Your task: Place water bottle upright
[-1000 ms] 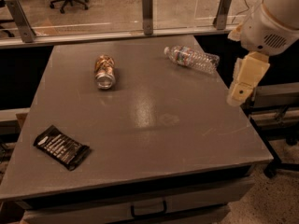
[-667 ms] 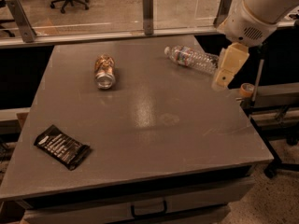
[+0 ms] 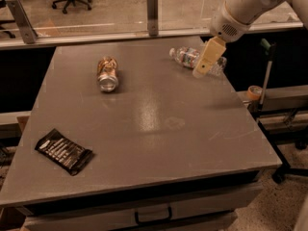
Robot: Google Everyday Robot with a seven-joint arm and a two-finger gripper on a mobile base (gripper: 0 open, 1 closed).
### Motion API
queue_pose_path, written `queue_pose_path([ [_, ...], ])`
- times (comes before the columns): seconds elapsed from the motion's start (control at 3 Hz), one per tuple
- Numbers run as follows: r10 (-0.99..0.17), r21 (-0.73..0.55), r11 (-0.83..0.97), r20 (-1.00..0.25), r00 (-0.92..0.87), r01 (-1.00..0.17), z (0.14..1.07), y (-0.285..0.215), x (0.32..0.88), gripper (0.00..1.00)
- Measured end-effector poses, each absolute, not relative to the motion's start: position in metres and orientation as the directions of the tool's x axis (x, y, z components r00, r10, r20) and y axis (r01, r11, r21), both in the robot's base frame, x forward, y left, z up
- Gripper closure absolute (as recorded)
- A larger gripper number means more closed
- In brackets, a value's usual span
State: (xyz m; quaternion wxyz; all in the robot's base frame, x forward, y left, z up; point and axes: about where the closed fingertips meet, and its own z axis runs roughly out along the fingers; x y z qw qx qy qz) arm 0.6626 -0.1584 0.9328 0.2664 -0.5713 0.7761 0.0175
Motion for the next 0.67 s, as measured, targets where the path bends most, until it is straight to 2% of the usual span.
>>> queue_pose_path([
  [0.33, -0.825, -0.213, 0.431, -0.485, -0.288, -0.877, 0.903, -0.139, 0.714, 0.00],
  [0.67, -0.791, -0.163, 0.491, -0.495, -0.360, -0.856, 0.882, -0.131, 0.740, 0.00],
])
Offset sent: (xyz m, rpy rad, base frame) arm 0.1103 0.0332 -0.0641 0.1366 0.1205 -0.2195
